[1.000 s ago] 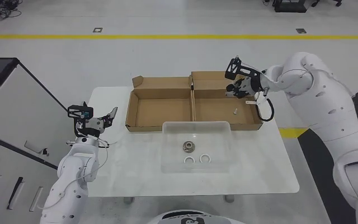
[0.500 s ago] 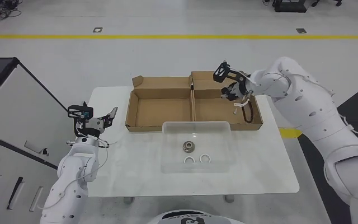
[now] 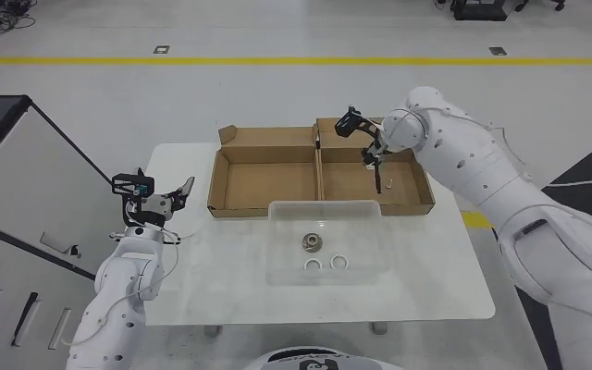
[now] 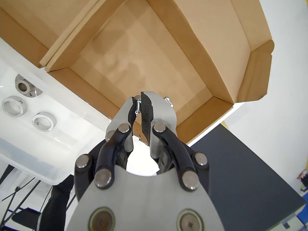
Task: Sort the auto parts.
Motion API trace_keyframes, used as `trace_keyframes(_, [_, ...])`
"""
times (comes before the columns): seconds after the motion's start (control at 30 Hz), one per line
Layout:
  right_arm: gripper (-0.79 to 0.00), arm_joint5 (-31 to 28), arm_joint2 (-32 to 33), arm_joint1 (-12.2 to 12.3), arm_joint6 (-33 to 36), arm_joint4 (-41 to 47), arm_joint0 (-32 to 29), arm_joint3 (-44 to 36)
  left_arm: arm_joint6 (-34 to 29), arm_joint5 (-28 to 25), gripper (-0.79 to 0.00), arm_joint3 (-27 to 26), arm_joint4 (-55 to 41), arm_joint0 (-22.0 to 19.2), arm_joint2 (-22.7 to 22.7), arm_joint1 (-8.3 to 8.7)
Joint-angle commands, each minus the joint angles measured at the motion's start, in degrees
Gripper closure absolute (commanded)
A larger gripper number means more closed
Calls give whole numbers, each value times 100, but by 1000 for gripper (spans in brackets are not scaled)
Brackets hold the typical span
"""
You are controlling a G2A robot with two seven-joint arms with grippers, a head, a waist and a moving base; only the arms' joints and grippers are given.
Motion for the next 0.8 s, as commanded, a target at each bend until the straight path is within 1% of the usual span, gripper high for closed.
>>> trace_keyframes(0.0, [0, 18, -145, -171, -8, -17, 68, 337, 0, 0, -785, 0, 0, 0, 0, 0])
trace_keyframes(0.17, [0, -35, -387, -548, -108, 5, 165, 1114, 0, 0, -785, 0, 0, 0, 0, 0])
trace_keyframes(0.33, [0, -117, -526, -866, -218, 31, 208, 1820, 0, 0, -785, 0, 0, 0, 0, 0])
trace_keyframes(0.5, [0, -219, -603, -1122, -290, 52, 210, 2421, 0, 0, -785, 0, 0, 0, 0, 0])
trace_keyframes(0.77, [0, -356, -702, -1458, -418, -24, 135, 3147, 0, 0, -785, 0, 0, 0, 0, 0])
